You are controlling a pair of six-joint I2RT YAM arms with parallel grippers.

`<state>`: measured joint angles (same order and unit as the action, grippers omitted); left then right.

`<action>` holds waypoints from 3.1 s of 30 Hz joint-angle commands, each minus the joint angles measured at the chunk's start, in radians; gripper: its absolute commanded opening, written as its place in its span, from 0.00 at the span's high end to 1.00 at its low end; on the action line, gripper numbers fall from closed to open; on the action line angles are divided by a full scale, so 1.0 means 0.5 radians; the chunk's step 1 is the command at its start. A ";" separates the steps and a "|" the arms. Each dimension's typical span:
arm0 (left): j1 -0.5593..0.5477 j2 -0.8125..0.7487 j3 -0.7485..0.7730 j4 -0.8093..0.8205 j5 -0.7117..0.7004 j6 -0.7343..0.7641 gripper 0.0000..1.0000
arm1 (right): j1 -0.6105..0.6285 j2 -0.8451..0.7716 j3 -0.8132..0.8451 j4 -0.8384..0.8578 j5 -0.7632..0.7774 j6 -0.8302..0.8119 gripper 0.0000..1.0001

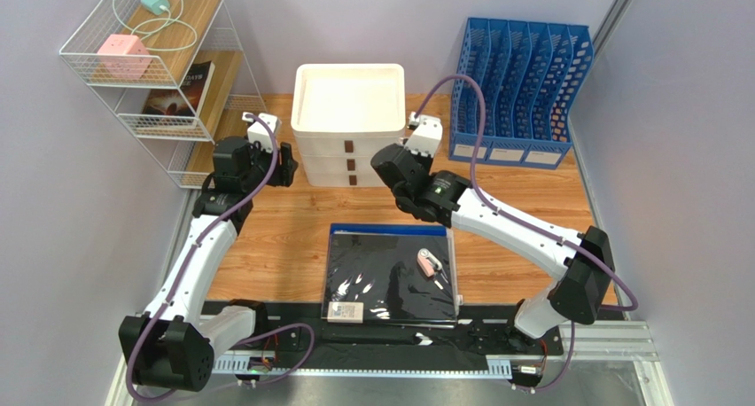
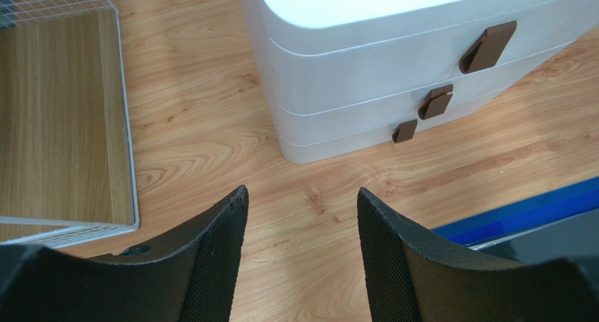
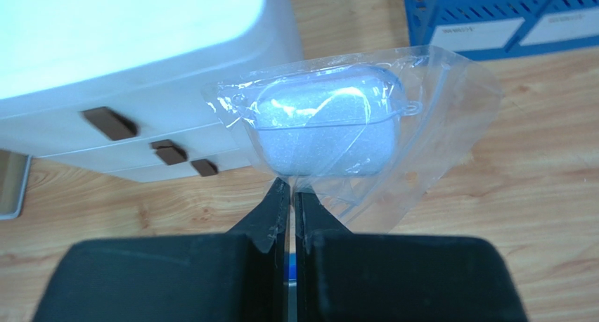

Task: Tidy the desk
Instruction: Pick up the stationery from the center of the board, then place the stationery in the storage box, then pick up the stationery from the center of the board.

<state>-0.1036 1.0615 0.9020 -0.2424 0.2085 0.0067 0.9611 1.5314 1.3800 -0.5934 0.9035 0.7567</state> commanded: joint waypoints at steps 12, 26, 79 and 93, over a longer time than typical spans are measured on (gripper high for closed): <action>0.014 -0.098 -0.132 0.261 -0.067 -0.105 0.36 | -0.256 0.977 1.691 -0.316 -0.776 -0.602 1.00; 0.023 -0.132 -0.163 0.301 -0.067 -0.112 0.36 | -0.514 1.183 1.784 -0.191 -1.015 -0.608 0.80; 0.023 -0.077 -0.178 0.356 -0.135 -0.118 0.36 | 0.732 -0.532 -1.395 -0.056 0.067 0.870 0.17; 0.023 -0.092 -0.175 0.347 -0.150 -0.115 0.36 | 0.710 -0.274 -1.475 0.076 0.101 0.920 0.24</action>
<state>-0.0963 1.0317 0.8047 -0.1059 0.1429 -0.0406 1.3205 1.3518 0.6353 -0.6178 0.8978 1.1751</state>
